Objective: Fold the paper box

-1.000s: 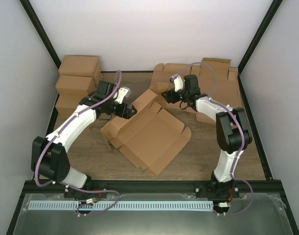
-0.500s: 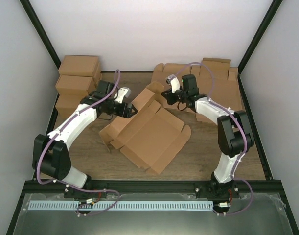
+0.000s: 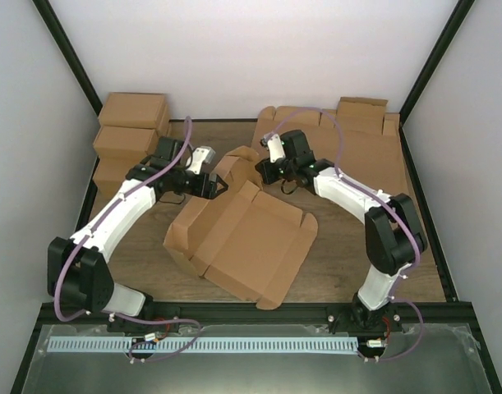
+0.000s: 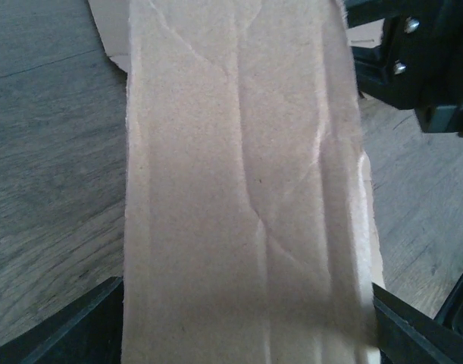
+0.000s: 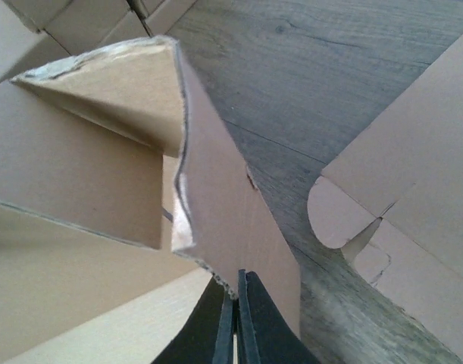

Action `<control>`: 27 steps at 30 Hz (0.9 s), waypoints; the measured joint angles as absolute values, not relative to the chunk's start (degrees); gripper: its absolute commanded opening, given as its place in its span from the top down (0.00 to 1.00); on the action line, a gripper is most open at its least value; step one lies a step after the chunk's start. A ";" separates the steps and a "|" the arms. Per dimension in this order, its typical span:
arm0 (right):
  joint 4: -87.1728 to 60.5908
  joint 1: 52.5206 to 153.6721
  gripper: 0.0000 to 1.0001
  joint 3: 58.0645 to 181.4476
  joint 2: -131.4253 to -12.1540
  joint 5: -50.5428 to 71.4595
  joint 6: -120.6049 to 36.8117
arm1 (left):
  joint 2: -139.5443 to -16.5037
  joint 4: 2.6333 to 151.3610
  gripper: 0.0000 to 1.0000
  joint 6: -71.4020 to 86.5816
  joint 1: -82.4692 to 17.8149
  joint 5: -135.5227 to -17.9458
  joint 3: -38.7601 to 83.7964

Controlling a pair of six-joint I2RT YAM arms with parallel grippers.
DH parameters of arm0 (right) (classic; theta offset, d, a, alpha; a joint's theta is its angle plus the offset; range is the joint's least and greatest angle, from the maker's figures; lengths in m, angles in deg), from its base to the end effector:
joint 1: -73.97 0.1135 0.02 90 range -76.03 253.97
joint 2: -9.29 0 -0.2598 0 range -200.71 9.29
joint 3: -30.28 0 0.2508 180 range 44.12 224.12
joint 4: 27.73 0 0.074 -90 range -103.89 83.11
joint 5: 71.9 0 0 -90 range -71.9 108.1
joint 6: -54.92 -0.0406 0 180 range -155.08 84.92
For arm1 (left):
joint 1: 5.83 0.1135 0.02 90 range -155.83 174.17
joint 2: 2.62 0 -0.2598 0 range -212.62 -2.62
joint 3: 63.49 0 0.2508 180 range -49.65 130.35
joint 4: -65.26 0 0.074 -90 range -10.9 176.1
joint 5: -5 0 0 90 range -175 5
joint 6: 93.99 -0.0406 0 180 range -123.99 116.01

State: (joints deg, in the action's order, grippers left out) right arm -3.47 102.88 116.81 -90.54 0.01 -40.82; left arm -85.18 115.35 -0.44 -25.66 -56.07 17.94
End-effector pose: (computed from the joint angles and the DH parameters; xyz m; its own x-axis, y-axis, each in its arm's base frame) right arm 0.3420 0.2033 0.2432 -0.5985 -0.2219 -0.7698 -0.6183 0.7390 0.2676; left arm 0.2809 -0.1222 0.2808 -0.7680 0.2193 -0.6018 0.5354 0.7355 -0.4152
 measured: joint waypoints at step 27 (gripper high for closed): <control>-3.89 111.84 0.99 102.69 -77.73 11.38 -63.90 | -80.13 115.74 0.30 0.92 -28.68 -54.69 9.07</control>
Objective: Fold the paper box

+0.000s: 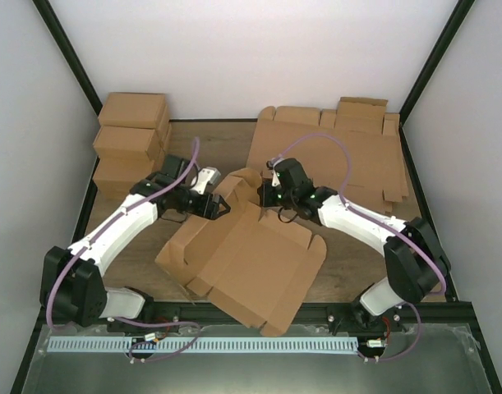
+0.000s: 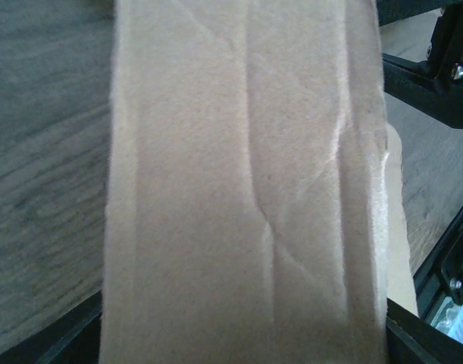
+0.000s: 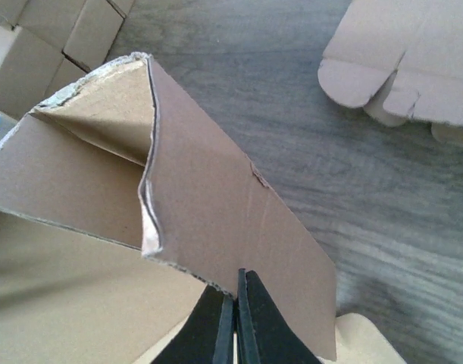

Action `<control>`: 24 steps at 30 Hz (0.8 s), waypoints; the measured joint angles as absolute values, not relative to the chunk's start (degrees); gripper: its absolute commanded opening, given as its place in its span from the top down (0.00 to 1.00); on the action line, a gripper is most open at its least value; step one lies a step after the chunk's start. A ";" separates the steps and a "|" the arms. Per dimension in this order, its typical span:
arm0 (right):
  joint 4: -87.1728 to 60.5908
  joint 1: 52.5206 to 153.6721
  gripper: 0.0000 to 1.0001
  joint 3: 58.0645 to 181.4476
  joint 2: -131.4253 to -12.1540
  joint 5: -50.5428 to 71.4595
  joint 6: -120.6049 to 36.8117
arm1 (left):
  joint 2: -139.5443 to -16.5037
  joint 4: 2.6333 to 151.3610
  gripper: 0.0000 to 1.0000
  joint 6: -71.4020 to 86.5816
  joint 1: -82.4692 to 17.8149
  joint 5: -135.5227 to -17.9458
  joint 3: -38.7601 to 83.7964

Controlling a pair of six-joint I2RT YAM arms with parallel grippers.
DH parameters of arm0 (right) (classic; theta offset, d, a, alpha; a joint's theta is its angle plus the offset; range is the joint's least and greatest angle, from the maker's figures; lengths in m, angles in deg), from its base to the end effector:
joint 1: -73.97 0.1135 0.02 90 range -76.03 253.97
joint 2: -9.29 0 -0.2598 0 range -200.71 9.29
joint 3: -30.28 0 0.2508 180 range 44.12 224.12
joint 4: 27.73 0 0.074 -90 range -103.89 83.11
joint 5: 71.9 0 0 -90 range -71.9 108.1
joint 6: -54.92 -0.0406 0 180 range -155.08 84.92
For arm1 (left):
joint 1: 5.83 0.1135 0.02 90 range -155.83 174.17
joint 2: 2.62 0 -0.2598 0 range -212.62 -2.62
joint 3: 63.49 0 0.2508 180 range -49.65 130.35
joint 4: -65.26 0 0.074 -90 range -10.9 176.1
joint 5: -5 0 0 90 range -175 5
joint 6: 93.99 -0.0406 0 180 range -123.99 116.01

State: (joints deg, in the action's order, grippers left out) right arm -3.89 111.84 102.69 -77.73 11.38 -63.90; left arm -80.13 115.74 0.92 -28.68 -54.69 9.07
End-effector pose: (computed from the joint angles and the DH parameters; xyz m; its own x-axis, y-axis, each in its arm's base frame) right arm 0.2645 0.2117 0.2386 -0.7588 0.0164 -0.6511 -0.3609 0.8216 0.4413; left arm 0.2460 -0.1259 0.2557 -0.8073 0.2600 -0.5298 0.5320 0.7092 -0.4626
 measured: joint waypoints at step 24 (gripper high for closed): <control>-8.91 122.85 0.47 80.17 -60.86 17.02 -69.58 | -76.59 122.06 0.30 -1.44 -46.86 -70.95 9.81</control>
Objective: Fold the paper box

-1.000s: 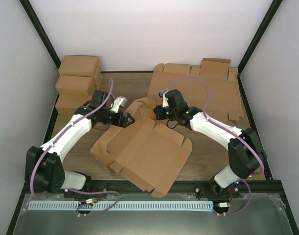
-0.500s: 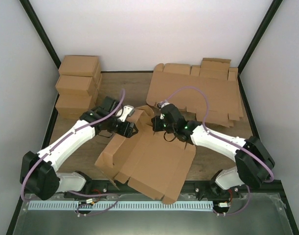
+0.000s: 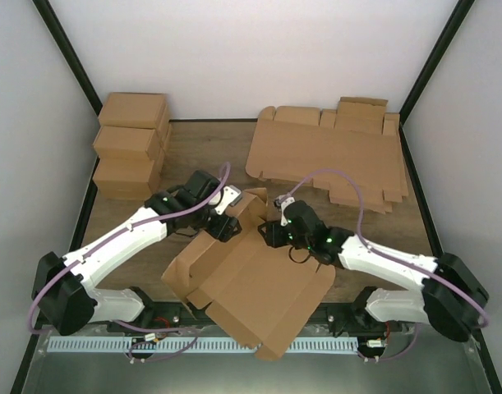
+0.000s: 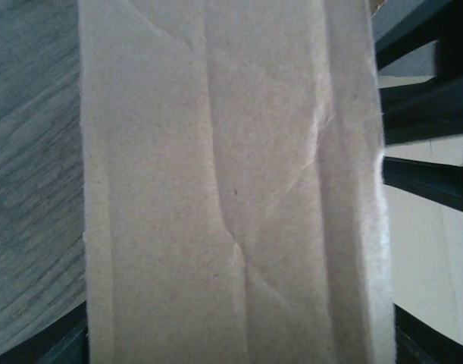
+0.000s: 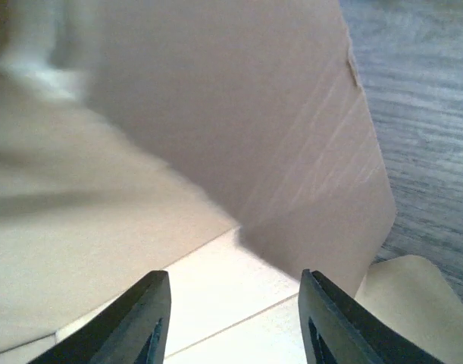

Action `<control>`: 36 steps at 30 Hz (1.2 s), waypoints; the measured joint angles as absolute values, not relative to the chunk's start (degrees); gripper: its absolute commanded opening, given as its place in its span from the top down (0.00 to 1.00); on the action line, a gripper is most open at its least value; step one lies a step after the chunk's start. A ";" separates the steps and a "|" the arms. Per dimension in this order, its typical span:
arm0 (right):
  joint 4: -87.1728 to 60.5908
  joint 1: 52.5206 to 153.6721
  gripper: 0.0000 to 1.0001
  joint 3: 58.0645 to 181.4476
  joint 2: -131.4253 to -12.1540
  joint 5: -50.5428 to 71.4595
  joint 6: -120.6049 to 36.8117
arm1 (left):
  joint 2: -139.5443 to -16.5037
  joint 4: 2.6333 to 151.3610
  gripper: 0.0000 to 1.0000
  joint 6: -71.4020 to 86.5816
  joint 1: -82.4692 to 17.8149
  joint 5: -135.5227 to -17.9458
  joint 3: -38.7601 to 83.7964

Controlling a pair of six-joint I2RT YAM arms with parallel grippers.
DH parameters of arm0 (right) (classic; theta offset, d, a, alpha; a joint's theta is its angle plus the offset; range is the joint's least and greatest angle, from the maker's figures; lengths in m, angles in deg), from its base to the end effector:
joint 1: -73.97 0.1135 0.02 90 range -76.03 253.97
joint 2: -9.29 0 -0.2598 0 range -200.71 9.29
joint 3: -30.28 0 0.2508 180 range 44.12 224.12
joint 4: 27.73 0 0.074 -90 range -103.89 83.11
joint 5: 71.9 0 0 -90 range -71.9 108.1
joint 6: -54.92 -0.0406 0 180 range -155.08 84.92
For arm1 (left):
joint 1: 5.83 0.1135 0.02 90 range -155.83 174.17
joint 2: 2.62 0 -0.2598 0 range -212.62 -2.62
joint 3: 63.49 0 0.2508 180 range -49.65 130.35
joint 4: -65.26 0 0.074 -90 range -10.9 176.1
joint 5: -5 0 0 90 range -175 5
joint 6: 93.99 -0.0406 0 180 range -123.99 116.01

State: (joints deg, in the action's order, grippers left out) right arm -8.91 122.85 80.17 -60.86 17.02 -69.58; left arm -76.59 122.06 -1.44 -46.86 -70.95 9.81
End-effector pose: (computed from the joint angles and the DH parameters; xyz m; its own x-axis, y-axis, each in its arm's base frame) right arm 0.1678 0.1934 0.1988 -0.7737 -0.0252 -0.6330 -0.3938 0.8018 0.4495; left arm 0.1897 -0.1781 0.2647 -0.6681 0.5242 -0.5281 0.7063 0.6701 -0.2284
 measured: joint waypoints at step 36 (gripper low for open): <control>-16.13 91.53 0.58 85.25 -74.45 -22.19 -60.80 | -77.18 123.90 0.32 -1.47 -55.39 -80.46 12.19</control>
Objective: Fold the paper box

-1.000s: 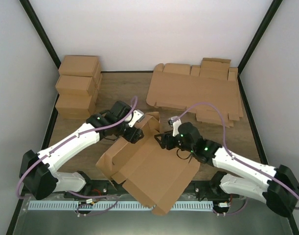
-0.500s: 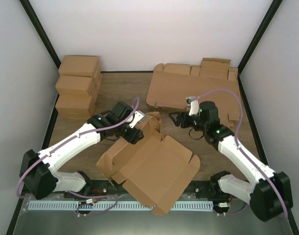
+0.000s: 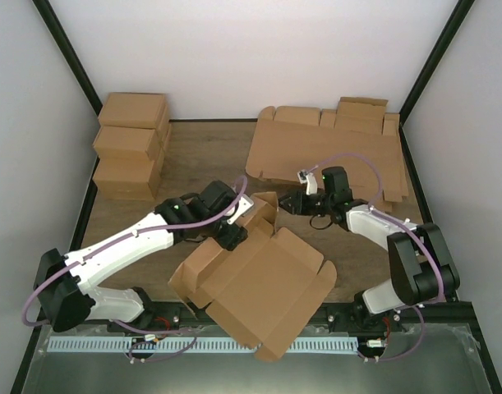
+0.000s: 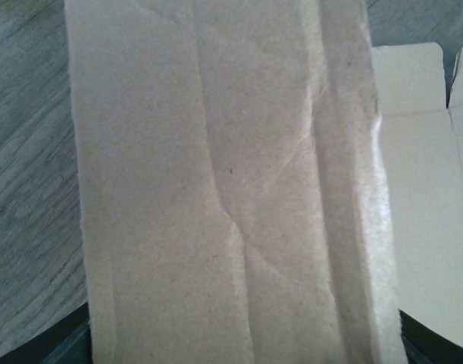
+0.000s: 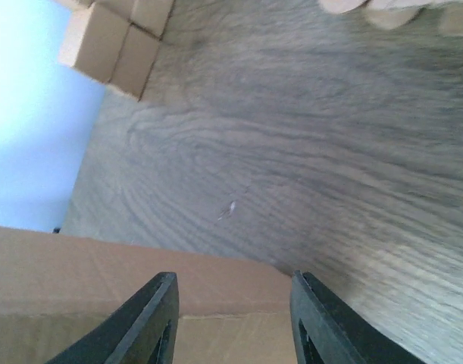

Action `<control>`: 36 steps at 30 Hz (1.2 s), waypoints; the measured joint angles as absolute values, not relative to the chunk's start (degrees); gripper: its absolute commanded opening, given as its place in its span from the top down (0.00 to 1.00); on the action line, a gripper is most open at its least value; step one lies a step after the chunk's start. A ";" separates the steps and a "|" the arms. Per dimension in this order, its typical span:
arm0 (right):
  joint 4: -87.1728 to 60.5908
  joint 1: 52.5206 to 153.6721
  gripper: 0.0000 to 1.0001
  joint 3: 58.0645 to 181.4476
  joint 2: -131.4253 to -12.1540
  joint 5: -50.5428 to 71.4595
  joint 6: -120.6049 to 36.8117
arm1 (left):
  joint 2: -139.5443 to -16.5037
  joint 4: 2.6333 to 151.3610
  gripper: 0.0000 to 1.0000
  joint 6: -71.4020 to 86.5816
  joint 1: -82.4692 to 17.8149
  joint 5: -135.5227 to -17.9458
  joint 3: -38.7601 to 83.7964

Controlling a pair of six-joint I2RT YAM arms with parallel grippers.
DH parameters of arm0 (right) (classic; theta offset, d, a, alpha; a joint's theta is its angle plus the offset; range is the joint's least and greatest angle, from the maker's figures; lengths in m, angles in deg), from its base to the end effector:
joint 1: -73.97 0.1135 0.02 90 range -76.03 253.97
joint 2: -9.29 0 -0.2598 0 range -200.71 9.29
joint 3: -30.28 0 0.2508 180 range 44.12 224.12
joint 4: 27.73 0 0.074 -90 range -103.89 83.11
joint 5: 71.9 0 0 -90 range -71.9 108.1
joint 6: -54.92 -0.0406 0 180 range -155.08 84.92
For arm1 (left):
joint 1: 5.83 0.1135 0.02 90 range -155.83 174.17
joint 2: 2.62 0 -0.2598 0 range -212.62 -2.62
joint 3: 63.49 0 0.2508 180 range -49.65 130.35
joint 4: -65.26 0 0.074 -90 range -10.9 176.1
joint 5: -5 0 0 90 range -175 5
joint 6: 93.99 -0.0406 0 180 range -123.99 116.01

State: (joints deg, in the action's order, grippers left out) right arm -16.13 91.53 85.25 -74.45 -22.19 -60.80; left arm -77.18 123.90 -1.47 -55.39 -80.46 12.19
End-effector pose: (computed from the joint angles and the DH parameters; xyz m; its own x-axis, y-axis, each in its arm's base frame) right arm 0.2700 0.1130 0.1831 -0.8601 0.0750 -0.5046 -0.3625 0.6061 0.7080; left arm 0.1682 -0.2023 0.2723 -0.5812 0.6144 -0.5335 0.7615 0.6419 -0.0903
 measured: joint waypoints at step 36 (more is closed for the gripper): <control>-38.33 100.49 0.18 61.07 -58.10 -19.13 -53.45 | -78.32 124.66 0.33 0.20 -63.26 -87.56 12.39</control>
